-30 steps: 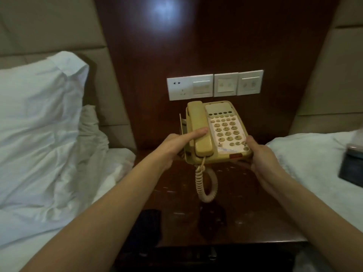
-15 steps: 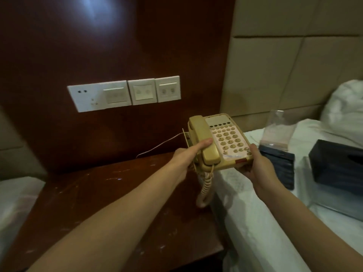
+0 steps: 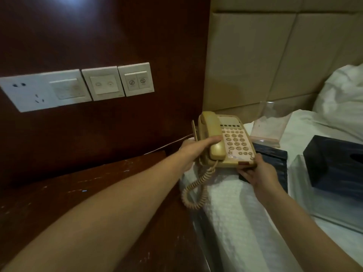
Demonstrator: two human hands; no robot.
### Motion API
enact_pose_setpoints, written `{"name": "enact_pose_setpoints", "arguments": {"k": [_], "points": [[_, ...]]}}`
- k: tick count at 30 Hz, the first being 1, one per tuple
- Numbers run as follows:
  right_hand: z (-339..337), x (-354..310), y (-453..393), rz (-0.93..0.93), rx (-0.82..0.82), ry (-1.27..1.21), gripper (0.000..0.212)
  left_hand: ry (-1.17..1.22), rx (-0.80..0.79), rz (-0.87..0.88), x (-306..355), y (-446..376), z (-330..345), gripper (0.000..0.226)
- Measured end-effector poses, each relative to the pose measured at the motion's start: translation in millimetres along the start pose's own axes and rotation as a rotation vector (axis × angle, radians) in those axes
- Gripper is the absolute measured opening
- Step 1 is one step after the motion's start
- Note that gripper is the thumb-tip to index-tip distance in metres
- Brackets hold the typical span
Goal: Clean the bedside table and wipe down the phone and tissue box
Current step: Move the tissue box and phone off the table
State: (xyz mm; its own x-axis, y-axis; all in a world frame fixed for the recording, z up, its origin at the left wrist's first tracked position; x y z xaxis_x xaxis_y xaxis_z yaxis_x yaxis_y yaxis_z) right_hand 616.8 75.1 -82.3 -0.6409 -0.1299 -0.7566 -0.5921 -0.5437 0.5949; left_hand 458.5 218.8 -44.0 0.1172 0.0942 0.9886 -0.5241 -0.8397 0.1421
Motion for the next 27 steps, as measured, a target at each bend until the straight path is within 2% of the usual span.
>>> {"name": "enact_pose_setpoints", "arguments": {"k": [4,11,15,17,22,27], "points": [[2,-8,-3,-0.050,-0.011,0.007,0.030,-0.062,-0.011,0.043,5,-8,-4,0.070],[5,4,-10,-0.027,0.020,0.181,0.033,0.034,0.018,-0.093,-58,-11,-14,0.069],[0,2,-10,0.036,-0.011,0.196,0.029,0.037,-0.003,-0.095,-58,-15,-7,0.088],[-4,2,-9,0.041,-0.035,0.178,0.030,0.050,-0.007,-0.096,-54,-15,-1,0.088],[-7,-4,-1,-0.085,-0.019,0.194,0.038,-0.011,-0.001,-0.068,-57,-14,8,0.095],[-4,-1,3,-0.079,0.031,0.279,0.013,-0.055,0.024,-0.033,-55,-15,6,0.092]]}}
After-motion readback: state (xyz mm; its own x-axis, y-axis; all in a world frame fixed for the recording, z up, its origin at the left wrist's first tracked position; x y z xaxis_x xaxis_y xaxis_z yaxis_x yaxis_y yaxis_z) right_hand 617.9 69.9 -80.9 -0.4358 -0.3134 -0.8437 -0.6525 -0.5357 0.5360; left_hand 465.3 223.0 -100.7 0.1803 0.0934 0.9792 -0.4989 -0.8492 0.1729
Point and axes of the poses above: each hand's wrist, its own y-axis away from the middle knuckle, its own z-axis out of the palm, x = y × z, the point moved 10 cm from there along -y, towards the middle knuckle, and after that the axes turned 15 degrees about z, right-handed, at the moved point
